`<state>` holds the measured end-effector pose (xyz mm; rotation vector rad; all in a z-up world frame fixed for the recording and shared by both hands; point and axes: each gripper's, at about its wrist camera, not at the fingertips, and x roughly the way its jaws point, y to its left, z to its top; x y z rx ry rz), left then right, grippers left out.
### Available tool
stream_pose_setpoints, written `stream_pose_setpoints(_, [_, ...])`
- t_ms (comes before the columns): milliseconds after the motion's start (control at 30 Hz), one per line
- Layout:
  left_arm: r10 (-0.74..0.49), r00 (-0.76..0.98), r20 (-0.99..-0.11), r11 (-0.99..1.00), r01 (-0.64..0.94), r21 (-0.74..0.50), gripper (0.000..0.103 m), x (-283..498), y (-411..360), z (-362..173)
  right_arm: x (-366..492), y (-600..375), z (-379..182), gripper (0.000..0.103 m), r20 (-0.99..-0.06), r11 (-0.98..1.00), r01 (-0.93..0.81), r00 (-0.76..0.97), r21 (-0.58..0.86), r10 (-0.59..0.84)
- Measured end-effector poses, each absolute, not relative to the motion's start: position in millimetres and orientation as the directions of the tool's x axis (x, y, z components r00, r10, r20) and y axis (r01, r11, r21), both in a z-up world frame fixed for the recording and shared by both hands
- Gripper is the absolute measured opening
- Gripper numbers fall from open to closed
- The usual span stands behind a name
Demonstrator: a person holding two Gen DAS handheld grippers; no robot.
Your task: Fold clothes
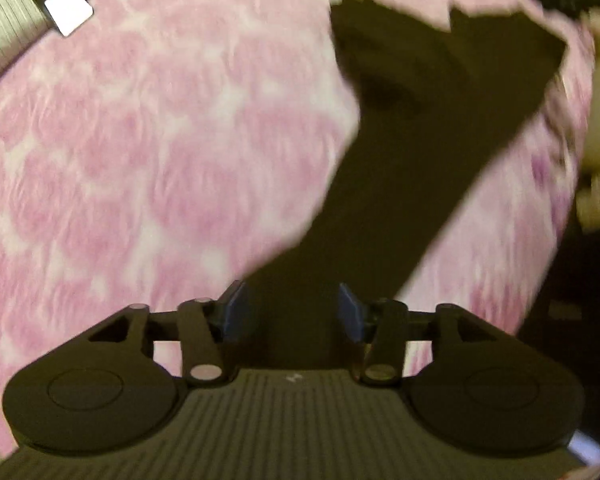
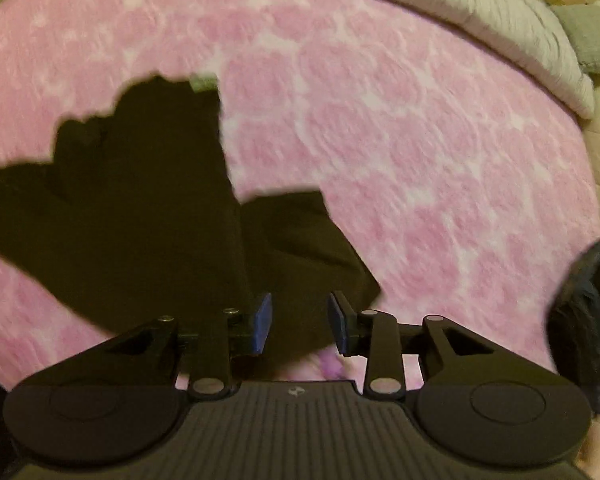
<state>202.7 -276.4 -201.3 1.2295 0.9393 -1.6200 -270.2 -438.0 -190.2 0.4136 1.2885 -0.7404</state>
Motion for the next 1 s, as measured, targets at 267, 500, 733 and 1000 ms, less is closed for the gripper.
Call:
stream_pose_setpoints(267, [-0.276, -0.33, -0.903, -0.392, 0.896, -0.208, 0.057, 104, -392, -263, -216, -431, -215, 0.06, -0.962, 0.786, 0.618, 0.221, 0.013, -0.158])
stream_pose_setpoints(500, [-0.274, -0.396, -0.876, -0.353, 0.889, -0.291, 0.004, 71, -430, -280, -231, -433, -230, 0.063, -0.976, 0.792, 0.61, 0.187, 0.023, -0.115])
stream_pose_setpoints(733, [-0.314, -0.422, -0.851, -0.413, 0.867, -0.278, 0.003, 83, -360, -194, -245, -457, -220, 0.063, -0.964, 0.764, 0.645, 0.22, 0.029, -0.149])
stream_pose_setpoints(1000, [-0.287, -0.255, -0.924, -0.217, 0.956, -0.196, 0.003, 102, -240, -165, -204, -478, -214, 0.068, -0.936, 0.82, 0.564, 0.332, 0.099, -0.115])
